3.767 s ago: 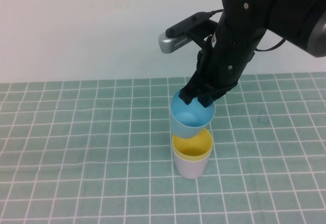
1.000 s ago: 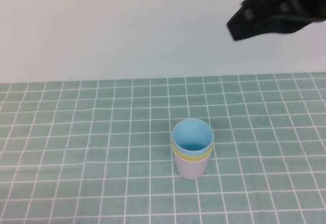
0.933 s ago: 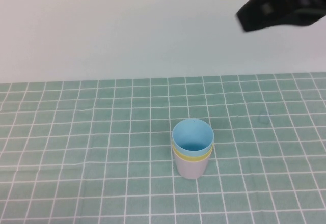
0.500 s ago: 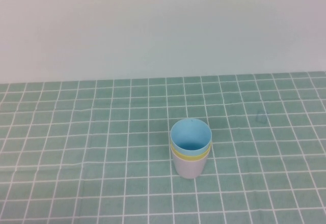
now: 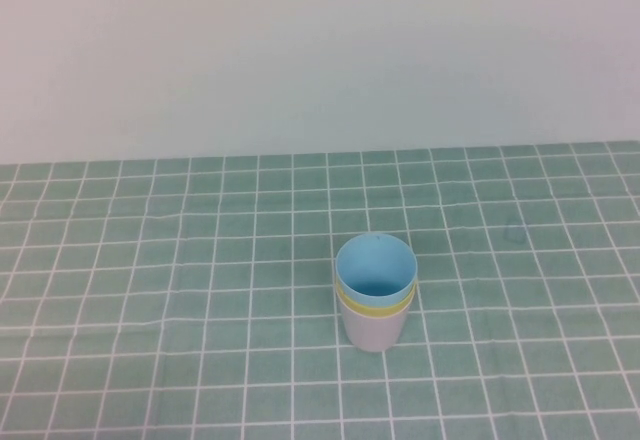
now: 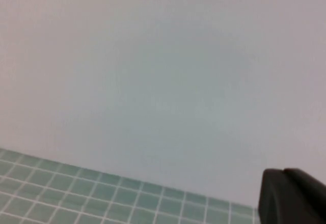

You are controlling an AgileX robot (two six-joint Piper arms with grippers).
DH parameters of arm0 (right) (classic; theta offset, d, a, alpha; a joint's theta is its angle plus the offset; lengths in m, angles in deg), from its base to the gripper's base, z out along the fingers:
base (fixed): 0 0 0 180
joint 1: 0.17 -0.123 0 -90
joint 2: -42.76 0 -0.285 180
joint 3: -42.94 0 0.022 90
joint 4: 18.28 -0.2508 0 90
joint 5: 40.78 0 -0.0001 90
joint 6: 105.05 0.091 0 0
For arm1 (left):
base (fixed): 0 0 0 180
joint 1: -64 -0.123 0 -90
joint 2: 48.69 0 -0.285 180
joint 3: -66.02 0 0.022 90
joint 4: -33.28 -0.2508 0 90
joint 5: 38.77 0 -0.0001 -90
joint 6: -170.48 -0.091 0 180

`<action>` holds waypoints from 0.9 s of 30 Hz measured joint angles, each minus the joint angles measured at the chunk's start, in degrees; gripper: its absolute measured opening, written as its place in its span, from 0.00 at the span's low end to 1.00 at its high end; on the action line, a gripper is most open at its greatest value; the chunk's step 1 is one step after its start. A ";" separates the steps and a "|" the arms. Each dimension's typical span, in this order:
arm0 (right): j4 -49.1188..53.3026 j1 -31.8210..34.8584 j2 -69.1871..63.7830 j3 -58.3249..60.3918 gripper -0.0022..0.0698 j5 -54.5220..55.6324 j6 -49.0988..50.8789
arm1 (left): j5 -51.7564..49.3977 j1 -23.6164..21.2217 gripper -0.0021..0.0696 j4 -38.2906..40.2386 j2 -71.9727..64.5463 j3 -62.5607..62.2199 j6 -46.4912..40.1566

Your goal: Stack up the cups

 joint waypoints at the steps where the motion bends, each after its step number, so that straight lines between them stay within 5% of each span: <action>1: -1.20 2.28 1.74 3.82 0.03 1.71 0.00 | 0.00 0.00 0.03 0.00 0.00 0.00 0.00; 7: -5.61 10.49 15.64 23.64 0.03 8.92 -0.09 | 0.00 0.00 0.03 0.00 0.00 0.00 -0.10; 16: -7.73 12.59 41.24 49.39 0.03 20.82 -0.13 | 0.00 0.00 0.03 0.00 0.00 0.00 0.27; 27: -8.80 14.79 51.70 69.18 0.03 21.12 -0.13 | 0.00 0.00 0.03 0.00 0.00 0.00 0.27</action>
